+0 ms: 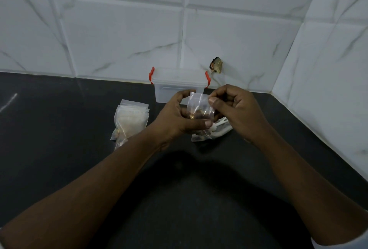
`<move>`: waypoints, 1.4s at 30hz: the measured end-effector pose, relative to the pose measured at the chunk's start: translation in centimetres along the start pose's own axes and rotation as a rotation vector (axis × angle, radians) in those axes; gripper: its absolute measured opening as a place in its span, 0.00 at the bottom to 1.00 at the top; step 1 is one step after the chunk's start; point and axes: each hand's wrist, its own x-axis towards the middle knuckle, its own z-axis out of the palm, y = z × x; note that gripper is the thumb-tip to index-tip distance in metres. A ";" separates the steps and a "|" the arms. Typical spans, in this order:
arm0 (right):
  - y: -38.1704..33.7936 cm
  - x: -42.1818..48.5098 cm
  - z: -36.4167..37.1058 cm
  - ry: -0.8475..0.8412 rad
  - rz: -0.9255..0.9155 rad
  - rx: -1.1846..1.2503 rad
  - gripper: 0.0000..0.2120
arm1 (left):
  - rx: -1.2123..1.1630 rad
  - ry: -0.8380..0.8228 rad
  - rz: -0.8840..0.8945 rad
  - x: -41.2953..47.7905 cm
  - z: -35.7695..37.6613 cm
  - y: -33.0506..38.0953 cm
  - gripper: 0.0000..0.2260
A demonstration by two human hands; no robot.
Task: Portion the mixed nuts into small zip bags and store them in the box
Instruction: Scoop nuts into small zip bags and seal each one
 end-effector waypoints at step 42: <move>1.2 0.4 -0.3 0.021 0.113 0.181 0.15 | 0.022 0.065 0.056 0.3 -0.6 0.2 0.10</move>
